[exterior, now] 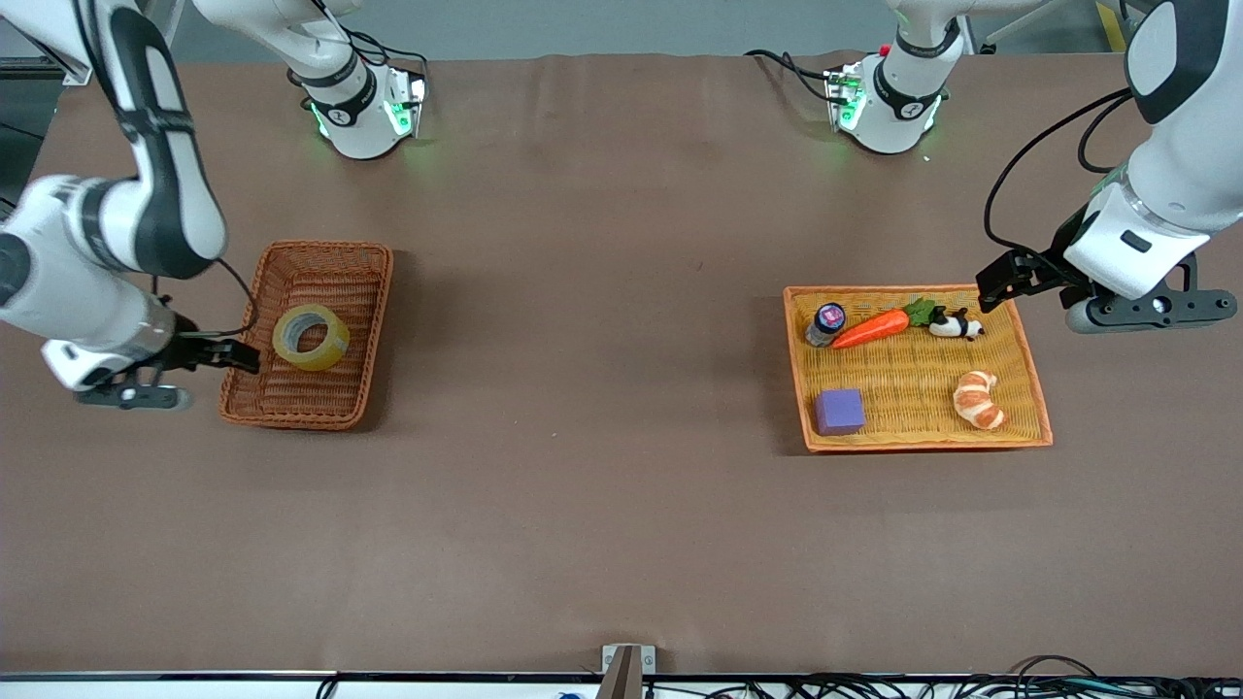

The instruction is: Move tape to another basket

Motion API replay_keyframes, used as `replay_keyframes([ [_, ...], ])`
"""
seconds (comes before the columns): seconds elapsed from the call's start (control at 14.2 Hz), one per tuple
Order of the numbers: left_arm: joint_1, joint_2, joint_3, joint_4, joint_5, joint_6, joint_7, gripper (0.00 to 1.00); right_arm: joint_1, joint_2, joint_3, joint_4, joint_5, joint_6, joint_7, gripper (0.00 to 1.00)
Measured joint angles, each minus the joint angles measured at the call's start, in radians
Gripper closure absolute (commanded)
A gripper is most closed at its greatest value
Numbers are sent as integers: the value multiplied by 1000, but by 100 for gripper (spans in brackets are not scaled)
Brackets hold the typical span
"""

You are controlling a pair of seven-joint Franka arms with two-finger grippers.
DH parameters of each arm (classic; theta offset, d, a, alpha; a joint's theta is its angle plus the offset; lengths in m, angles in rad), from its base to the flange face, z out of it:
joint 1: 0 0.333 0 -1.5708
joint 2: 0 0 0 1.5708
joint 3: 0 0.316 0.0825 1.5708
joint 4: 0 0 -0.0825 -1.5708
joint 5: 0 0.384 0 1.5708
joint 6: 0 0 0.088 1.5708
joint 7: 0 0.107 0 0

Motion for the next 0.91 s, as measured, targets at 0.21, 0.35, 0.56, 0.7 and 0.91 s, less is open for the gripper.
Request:
replay_keyframes([
  [0.21,-1,0,-3,1,0,-27,1,0,-42,-29,65,137,2,-132,0,0],
  [0.35,-1,0,-9,2,0,-44,10,0,-79,-33,112,259,3,-291,0,0],
  [0.56,-4,0,-12,3,0,-50,14,0,-90,-65,127,380,3,-415,0,0],
  [0.7,-3,0,-11,4,0,-50,14,0,-91,-108,128,391,3,-455,0,0],
  [0.91,-3,0,-11,4,0,-50,15,0,-95,-168,127,360,3,-477,0,0],
])
